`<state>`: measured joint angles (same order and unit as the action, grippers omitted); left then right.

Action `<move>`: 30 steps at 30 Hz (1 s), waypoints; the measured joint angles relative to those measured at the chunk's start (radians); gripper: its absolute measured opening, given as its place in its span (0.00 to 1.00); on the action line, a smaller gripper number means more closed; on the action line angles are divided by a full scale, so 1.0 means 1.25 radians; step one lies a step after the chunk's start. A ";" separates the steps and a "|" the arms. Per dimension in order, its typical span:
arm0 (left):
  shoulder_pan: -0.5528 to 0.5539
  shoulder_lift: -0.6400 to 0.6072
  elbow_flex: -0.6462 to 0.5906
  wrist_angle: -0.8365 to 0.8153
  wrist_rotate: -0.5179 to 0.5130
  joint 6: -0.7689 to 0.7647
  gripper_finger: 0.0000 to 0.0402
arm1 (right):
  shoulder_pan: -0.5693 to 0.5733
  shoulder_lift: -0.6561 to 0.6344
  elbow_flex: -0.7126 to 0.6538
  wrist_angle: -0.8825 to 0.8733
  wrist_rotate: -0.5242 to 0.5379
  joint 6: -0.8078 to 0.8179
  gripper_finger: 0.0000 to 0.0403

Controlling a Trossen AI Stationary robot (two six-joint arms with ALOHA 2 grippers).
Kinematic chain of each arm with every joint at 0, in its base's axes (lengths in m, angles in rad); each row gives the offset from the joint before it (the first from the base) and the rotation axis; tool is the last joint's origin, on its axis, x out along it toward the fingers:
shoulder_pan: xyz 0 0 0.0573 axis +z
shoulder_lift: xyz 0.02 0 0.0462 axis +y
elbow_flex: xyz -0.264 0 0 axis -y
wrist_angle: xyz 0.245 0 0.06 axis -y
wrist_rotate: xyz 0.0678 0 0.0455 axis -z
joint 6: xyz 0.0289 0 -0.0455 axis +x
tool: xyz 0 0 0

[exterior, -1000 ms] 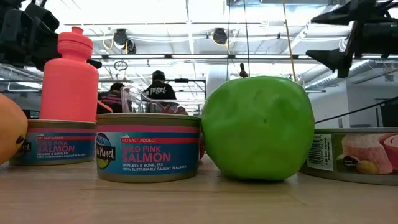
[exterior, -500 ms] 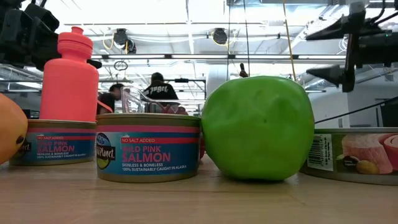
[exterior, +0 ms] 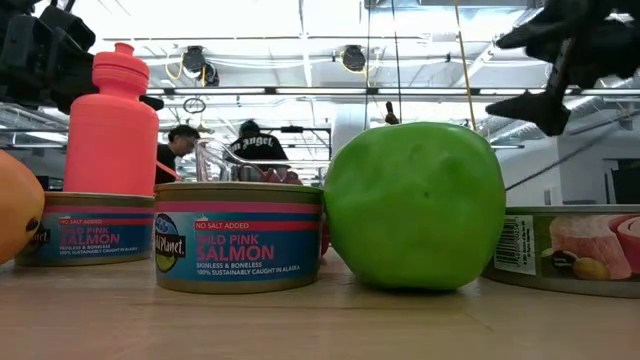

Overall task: Pick & Place Food Item
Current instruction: Put the top green tuna can into the bottom transparent bin

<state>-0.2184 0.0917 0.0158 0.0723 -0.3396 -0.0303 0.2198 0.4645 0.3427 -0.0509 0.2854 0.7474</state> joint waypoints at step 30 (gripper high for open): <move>0.000 0.000 0.000 0.000 0.000 0.000 0.98 | -0.048 0.722 0.334 -0.697 -0.120 0.264 0.97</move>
<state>-0.2184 0.0917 0.0158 0.0719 -0.3393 -0.0307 0.1593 1.3665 0.7601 -0.9218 0.1360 1.0778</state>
